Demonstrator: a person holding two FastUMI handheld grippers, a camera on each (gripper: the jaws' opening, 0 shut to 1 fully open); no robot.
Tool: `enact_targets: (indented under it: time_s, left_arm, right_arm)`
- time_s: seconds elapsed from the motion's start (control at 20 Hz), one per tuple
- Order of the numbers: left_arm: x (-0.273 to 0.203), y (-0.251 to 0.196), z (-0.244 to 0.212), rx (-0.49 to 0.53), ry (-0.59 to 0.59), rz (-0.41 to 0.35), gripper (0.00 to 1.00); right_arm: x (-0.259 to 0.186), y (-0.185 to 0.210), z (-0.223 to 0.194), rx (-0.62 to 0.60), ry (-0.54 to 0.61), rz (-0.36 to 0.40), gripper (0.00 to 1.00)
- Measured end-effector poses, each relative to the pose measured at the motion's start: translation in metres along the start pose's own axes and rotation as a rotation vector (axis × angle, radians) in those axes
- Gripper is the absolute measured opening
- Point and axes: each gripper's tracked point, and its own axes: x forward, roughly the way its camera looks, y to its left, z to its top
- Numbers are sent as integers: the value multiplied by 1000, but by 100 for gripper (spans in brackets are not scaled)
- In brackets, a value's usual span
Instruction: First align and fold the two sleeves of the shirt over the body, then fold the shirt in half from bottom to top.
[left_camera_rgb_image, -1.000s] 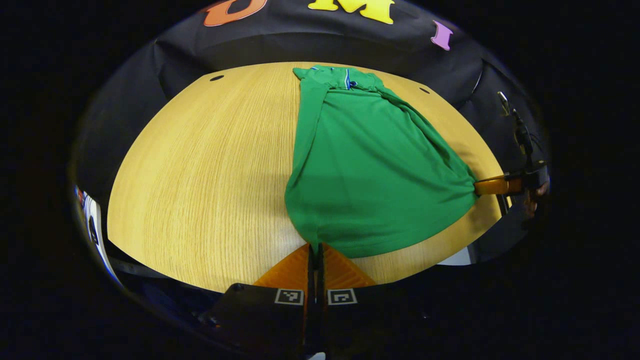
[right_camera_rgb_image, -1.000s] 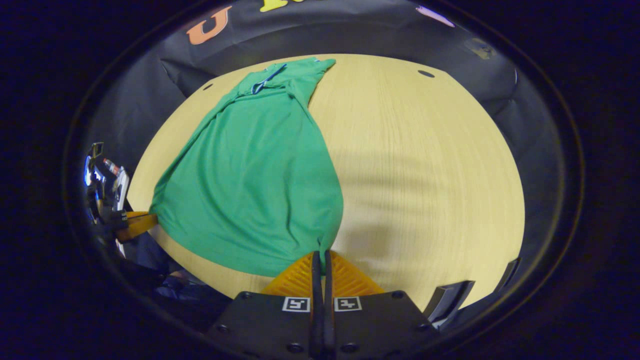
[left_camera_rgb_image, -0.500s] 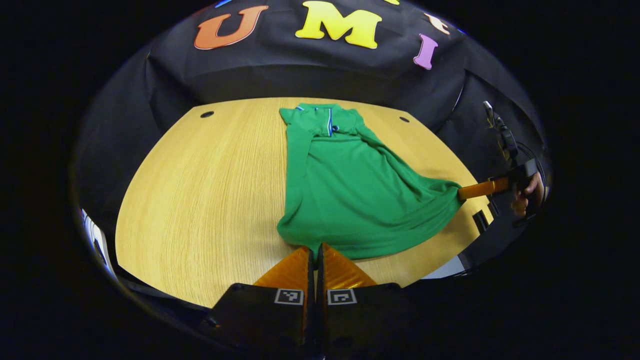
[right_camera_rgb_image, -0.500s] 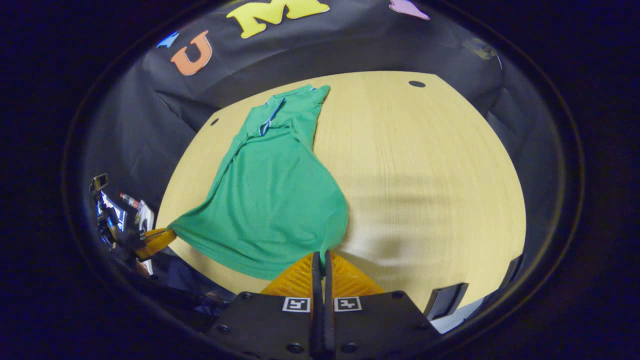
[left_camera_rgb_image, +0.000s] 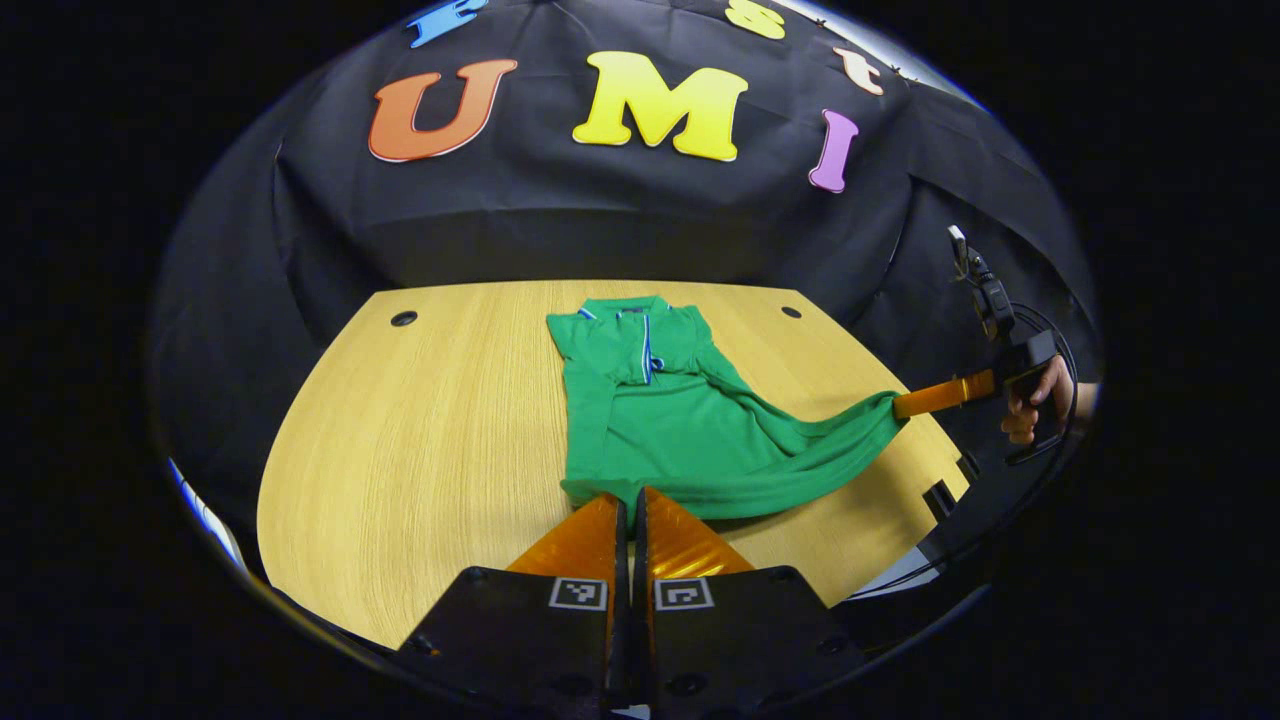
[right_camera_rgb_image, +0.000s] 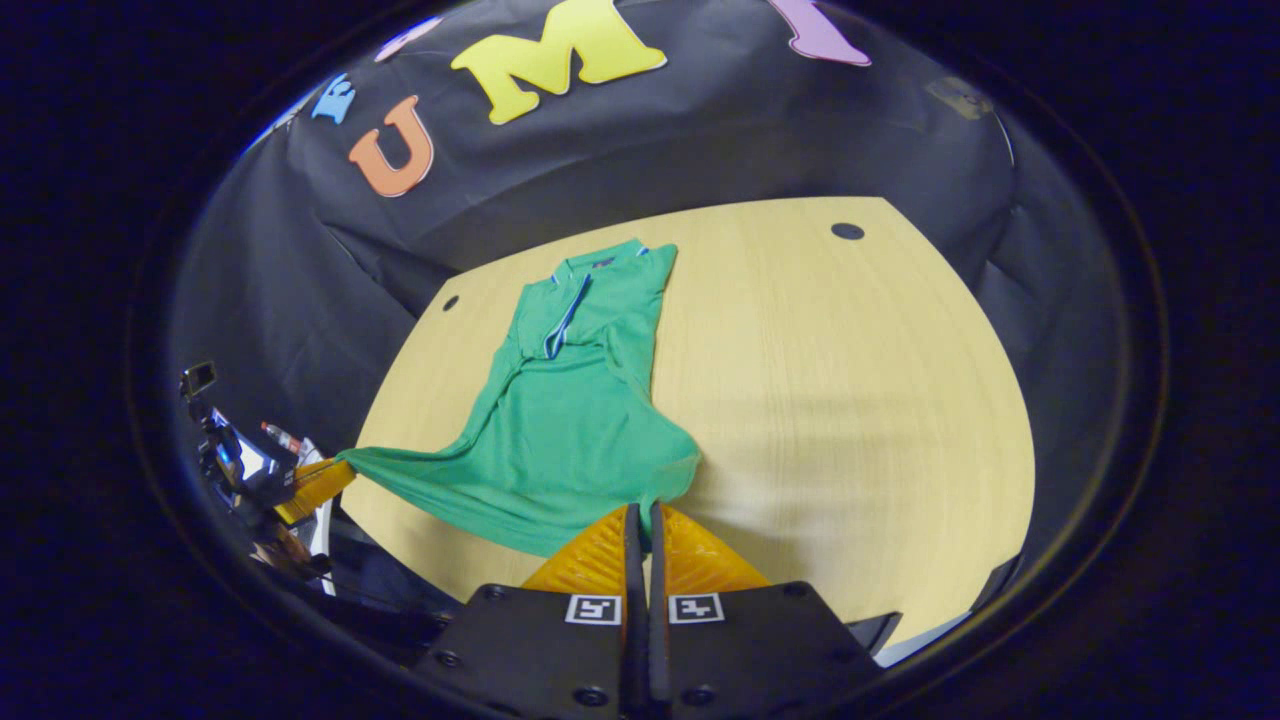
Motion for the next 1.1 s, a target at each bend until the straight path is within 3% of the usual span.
enact_targets:
  time_s: [0.55, 0.9, 1.1]
  left_arm:
    - [25, 14, 106, 41, -136, -52, 3]
    - [61, 41, 170, -35, -188, -26, 4]
    - [87, 63, 202, -90, -211, -2, 4]
  right_arm:
    - [-5, 16, 110, -51, -143, 19, 2]
    - [9, 26, 183, -42, -232, 34, 0]
    - [30, 32, 221, -103, -283, 25, 6]
